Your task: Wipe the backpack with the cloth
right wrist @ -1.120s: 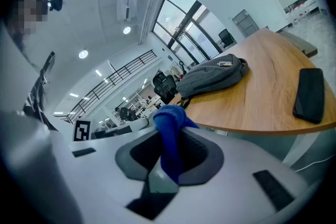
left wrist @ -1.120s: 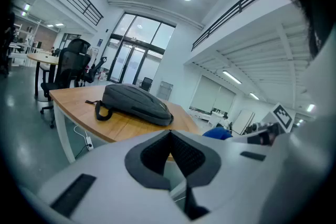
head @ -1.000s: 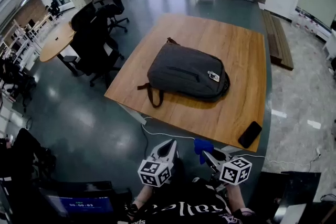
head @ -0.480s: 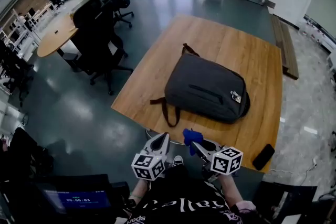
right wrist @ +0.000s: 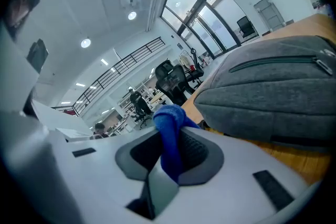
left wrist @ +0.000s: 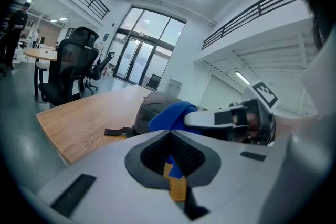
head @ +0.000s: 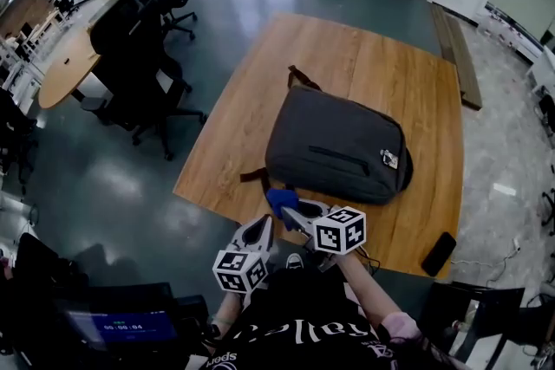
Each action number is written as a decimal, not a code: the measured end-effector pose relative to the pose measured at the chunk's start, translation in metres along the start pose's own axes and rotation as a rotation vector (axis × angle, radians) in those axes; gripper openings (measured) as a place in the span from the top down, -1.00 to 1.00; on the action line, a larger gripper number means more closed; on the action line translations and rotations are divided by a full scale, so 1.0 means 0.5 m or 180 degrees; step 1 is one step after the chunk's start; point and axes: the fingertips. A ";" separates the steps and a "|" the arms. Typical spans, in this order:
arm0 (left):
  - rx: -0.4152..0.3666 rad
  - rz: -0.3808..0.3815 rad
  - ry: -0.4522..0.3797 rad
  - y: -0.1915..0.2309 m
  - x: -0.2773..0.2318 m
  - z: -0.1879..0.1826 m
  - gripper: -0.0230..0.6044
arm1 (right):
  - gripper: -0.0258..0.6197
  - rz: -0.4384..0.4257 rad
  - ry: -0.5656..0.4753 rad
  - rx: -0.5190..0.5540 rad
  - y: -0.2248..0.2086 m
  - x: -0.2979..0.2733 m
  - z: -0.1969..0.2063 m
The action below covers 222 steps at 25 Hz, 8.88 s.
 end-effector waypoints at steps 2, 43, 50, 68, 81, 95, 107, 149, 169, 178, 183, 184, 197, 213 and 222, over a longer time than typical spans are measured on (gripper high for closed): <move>-0.0010 0.0030 0.0006 -0.002 -0.014 -0.010 0.93 | 0.72 -0.0018 0.0049 -0.0014 -0.011 -0.036 -0.006; 0.0039 0.0057 0.0035 -0.272 -0.222 0.079 0.93 | 0.72 0.0993 0.0230 -0.0225 -0.386 0.514 0.126; 0.0058 -0.0072 -0.0018 -0.287 -0.239 0.093 0.93 | 0.72 0.1093 0.0220 -0.0265 -0.436 0.580 0.136; 0.0035 -0.0294 0.0020 -0.324 -0.227 0.147 0.93 | 0.72 0.1220 0.0270 0.0190 -0.597 0.622 0.053; -0.0046 -0.0182 -0.0040 -0.347 -0.266 0.099 0.93 | 0.72 0.1430 0.0331 0.0322 -0.736 0.631 -0.029; 0.0026 -0.0166 0.0115 -0.261 -0.262 0.065 0.93 | 0.72 0.1557 0.0496 0.0402 -0.843 0.529 -0.145; 0.0066 -0.0155 0.0175 -0.191 -0.252 0.043 0.93 | 0.72 0.1914 0.0778 0.0174 -0.913 0.535 -0.144; 0.0447 -0.0127 0.0063 0.087 -0.182 -0.072 0.93 | 0.72 0.0887 0.1375 0.1171 -0.659 -0.252 -0.444; 0.0597 -0.0258 -0.0156 0.142 -0.160 -0.071 0.93 | 0.71 0.0316 0.1423 0.1581 -0.478 -0.361 -0.430; 0.0539 -0.0251 -0.0185 0.138 -0.148 -0.080 0.93 | 0.72 -0.0156 0.1408 0.1607 -0.331 -0.338 -0.342; 0.0512 -0.0255 -0.0172 0.135 -0.134 -0.069 0.93 | 0.72 -0.0370 0.1373 0.1529 -0.253 -0.321 -0.287; 0.0510 -0.0262 -0.0170 0.130 -0.128 -0.067 0.93 | 0.72 -0.0404 0.1366 0.1515 -0.235 -0.313 -0.278; 0.0556 -0.0465 -0.0254 0.156 -0.057 -0.044 0.93 | 0.72 -0.0709 0.1231 0.1212 -0.056 -0.227 -0.157; 0.0477 -0.0325 -0.0254 0.063 -0.081 -0.018 0.93 | 0.72 -0.0408 0.0514 0.0570 -0.078 -0.066 -0.194; 0.0333 -0.0247 -0.0094 0.008 -0.102 0.005 0.93 | 0.72 -0.0040 0.0351 0.0241 -0.170 0.075 -0.150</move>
Point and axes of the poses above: the fingertips, and each gripper's own axes: x backward along the fingers, y to its left, z out of its underside, and after that the axes turned 12 degrees about x, right-handed
